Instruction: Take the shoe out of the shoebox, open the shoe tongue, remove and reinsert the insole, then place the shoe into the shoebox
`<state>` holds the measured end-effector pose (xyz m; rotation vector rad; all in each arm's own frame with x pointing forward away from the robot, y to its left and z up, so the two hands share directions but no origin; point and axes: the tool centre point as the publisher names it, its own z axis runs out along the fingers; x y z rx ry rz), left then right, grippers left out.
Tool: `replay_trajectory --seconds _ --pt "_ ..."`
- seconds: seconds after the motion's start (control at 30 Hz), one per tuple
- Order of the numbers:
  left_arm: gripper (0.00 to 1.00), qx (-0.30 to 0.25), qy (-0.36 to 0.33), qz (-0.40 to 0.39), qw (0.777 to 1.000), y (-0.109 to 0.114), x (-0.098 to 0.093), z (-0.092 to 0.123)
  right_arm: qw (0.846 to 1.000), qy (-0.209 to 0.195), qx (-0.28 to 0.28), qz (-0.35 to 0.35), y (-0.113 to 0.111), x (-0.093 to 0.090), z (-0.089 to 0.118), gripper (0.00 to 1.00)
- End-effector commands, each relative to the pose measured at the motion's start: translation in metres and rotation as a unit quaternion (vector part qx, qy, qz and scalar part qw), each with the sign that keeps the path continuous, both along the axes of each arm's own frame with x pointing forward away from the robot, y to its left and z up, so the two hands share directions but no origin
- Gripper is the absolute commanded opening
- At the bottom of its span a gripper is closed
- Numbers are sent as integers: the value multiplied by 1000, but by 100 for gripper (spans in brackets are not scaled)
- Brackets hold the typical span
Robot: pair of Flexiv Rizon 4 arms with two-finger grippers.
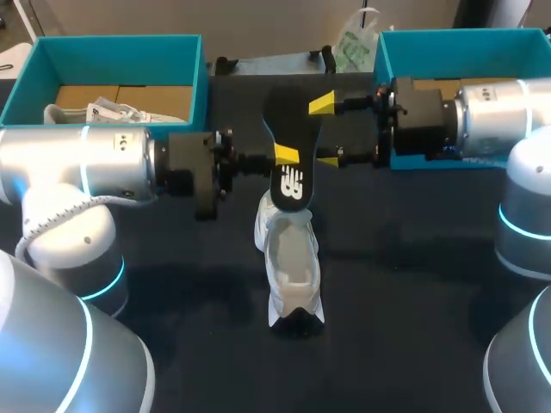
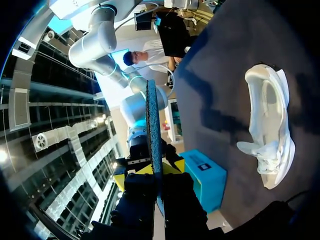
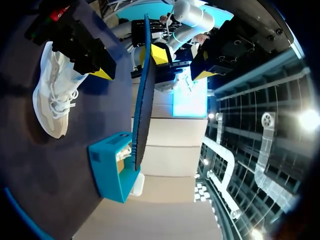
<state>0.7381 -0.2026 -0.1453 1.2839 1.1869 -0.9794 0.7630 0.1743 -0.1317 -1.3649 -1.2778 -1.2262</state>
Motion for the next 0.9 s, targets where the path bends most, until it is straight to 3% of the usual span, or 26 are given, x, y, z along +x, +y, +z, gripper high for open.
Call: replay_trajectory --seconds 0.03,0.27,0.43,0.53,0.8,0.9 --pt "0 -3 -3 2 1000 -3 2 -7 1000 3 -1 -3 5 0 -4 100" --pt "0 -6 -3 -1 1000 -4 4 -13 1000 14 6 1 10 2 -15 95" --pt "0 -9 -5 -3 1000 -4 4 -14 1000 22 7 2 12 3 -22 66" --pt "0 -8 -6 -3 1000 -5 5 -15 1000 23 8 2 13 3 -24 70" --pt "0 -5 -8 -3 1000 -6 5 -16 1000 17 4 4 18 4 -20 60" --pt "0 -5 -7 -2 1000 -6 5 -17 1000 11 2 6 19 5 -19 51"
